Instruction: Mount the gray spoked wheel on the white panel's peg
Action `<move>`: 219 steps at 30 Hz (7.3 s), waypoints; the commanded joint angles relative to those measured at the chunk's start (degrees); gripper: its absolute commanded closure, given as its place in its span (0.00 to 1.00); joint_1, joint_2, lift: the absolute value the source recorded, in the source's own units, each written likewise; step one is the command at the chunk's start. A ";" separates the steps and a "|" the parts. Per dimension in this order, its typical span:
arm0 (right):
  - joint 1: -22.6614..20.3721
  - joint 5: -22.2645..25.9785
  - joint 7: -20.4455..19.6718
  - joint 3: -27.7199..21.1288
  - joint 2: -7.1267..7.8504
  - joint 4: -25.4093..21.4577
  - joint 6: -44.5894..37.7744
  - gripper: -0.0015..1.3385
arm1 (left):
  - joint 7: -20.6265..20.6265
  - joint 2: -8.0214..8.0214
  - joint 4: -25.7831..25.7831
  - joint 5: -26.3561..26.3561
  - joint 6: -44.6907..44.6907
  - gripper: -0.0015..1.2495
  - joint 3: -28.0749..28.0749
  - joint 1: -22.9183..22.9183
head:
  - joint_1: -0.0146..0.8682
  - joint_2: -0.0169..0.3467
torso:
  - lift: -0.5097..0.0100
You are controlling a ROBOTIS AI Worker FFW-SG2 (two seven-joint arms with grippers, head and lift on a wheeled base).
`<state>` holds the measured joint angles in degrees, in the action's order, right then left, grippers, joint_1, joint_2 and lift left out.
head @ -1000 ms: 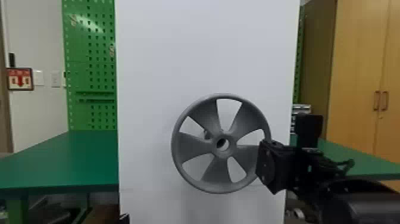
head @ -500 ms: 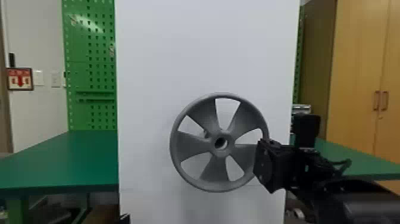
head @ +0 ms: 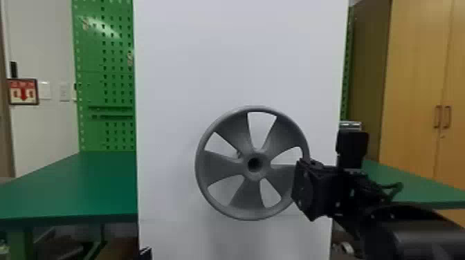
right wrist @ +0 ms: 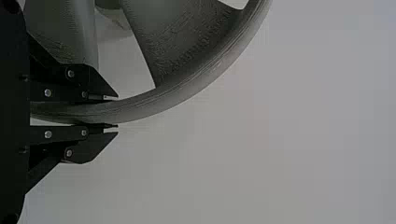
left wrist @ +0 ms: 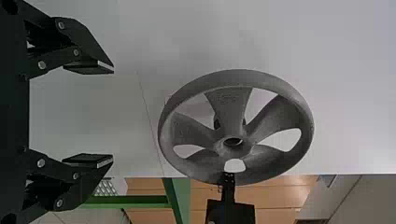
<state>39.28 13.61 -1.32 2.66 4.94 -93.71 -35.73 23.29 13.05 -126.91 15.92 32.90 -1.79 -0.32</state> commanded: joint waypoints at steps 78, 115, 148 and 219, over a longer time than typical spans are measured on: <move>5.28 3.96 -2.99 1.03 -0.29 12.24 4.44 0.88 | 0.00 0.39 0.00 0.60 -0.03 0.47 -0.14 0.06 | 0.16 0.03 | 0.21; 4.67 3.96 -2.99 0.85 -0.20 13.29 6.90 0.00 | 0.00 0.83 0.09 1.04 0.06 0.47 -0.49 -0.21 | 0.16 0.03 | 0.21; -3.07 1.85 -3.08 0.50 -1.60 1.43 8.48 0.00 | 0.00 0.75 0.09 1.31 -0.03 0.47 -0.23 0.06 | 0.16 0.03 | 0.21; -42.71 -8.69 8.87 -5.47 -5.00 19.36 56.73 0.02 | 0.09 -0.57 1.32 1.04 -1.17 0.46 -1.55 -1.00 | 0.16 0.03 | 0.21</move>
<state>-3.53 4.99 7.53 -2.51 0.05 -74.77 20.49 23.37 12.48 -125.82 16.82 31.73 -3.14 -1.25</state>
